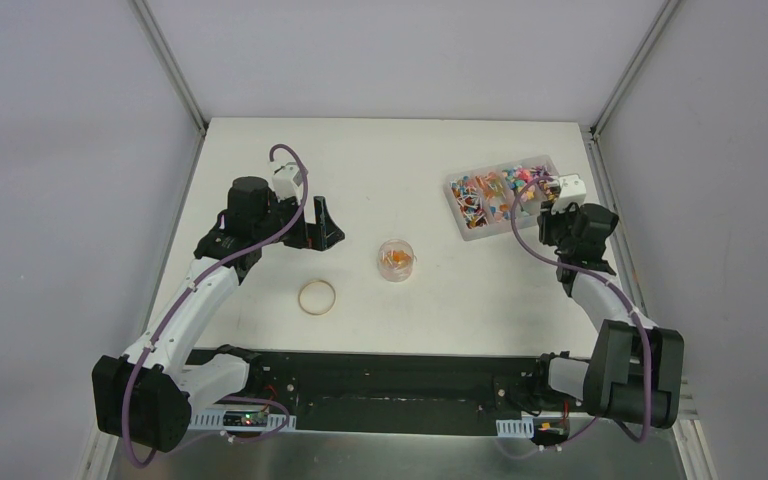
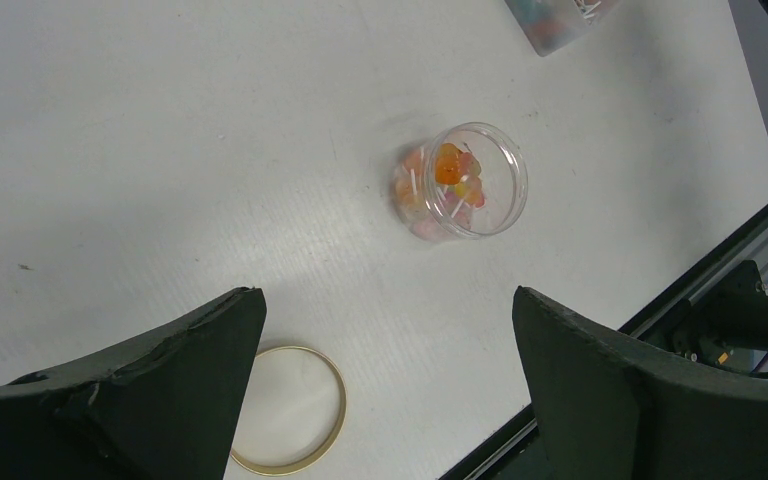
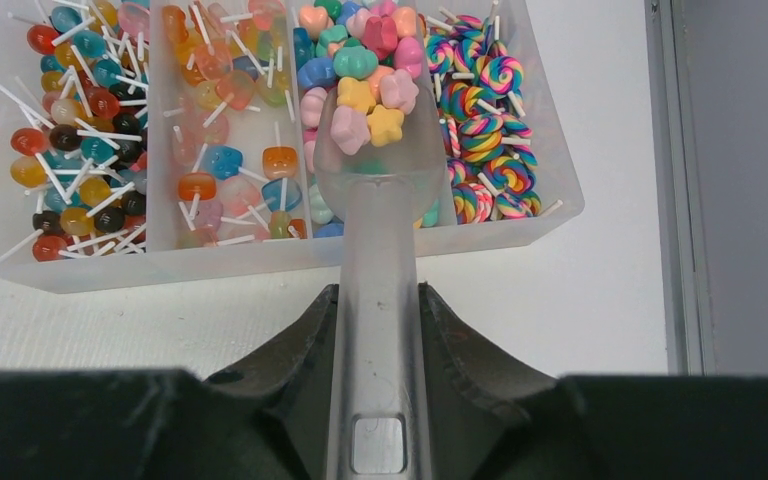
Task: Pack the candies
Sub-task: Scoop the fake candies from the storage box.
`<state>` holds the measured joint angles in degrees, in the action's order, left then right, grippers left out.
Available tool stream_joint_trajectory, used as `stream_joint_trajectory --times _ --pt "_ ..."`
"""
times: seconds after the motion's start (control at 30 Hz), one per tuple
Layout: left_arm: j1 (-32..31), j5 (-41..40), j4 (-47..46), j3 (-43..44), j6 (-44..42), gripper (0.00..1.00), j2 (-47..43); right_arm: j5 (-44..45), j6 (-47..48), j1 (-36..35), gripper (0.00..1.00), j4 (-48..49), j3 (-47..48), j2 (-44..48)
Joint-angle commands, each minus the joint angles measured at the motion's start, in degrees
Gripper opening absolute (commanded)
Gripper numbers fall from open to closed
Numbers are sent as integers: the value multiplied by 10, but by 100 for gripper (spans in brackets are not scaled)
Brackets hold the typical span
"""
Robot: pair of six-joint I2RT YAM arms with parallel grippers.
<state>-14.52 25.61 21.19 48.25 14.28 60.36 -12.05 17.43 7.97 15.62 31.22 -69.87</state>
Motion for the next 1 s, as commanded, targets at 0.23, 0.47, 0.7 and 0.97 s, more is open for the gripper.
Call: stream_joint_trajectory --times 0.23,0.47,0.7,0.97 --pt "4 4 -16 -1 -7 99 -2 -14 -16 13 0 62 -22 45" --pt "4 4 -16 -1 -5 99 1 -34 -20 15 0 68 -33 84" --pt "4 -2 -16 -2 -5 99 -6 -46 -22 15 0 82 -47 119" --pt "4 -2 -16 -2 -5 99 -9 -65 -31 15 0 97 -56 175"
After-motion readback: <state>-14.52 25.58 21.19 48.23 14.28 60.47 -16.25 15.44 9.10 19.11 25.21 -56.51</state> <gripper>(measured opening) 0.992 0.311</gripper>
